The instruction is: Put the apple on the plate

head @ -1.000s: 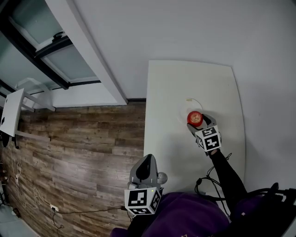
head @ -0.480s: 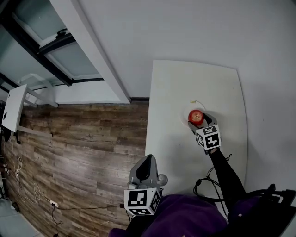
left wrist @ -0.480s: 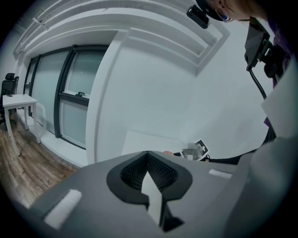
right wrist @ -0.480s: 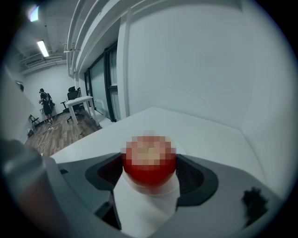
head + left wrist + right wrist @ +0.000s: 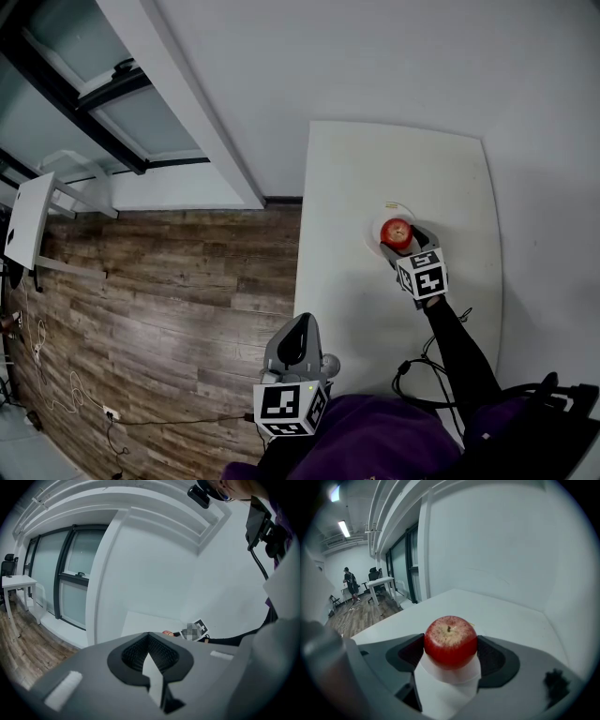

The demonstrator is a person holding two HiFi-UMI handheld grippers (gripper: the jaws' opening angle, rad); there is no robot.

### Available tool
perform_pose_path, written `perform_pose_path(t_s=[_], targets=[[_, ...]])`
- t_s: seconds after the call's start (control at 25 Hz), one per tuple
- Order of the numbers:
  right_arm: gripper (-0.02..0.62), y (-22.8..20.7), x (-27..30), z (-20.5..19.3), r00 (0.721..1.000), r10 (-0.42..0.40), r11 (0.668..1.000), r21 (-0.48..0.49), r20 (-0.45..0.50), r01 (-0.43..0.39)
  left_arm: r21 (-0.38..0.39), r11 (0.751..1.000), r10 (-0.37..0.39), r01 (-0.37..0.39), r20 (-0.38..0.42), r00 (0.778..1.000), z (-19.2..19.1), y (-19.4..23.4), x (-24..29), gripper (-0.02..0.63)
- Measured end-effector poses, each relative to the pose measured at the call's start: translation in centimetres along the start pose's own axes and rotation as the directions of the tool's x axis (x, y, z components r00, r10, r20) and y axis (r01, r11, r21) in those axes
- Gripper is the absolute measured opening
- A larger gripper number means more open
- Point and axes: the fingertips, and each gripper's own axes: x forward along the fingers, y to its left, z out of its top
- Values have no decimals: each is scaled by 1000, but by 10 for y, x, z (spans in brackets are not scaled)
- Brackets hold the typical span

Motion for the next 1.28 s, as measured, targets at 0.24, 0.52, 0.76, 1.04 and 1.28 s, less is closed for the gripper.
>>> perform_pose_path(t_s=[0.24, 0.52, 0.76, 1.04, 1.28], targets=[[364, 1, -1, 0, 1000, 1, 1000, -3, 15, -1, 2, 1000, 0, 0, 0, 1000, 1, 0, 0, 8], [364, 0, -1, -1, 1000, 7, 1000, 8, 27, -7, 5, 1000, -2, 2, 0, 1000, 0, 0, 0, 8], [365, 1, 1, 3, 999, 13, 1000, -12, 50, -12, 10, 1000, -1, 1, -5, 1000, 1, 0, 1, 8], [365, 3, -3, 8, 997, 30, 999, -33, 71, -28, 14, 1000, -4, 4, -2, 1000, 1, -1, 3, 8], [364, 7, -6, 13, 996, 46, 998, -52, 81, -42, 14, 1000, -13, 13, -2, 1000, 2, -3, 4, 8]])
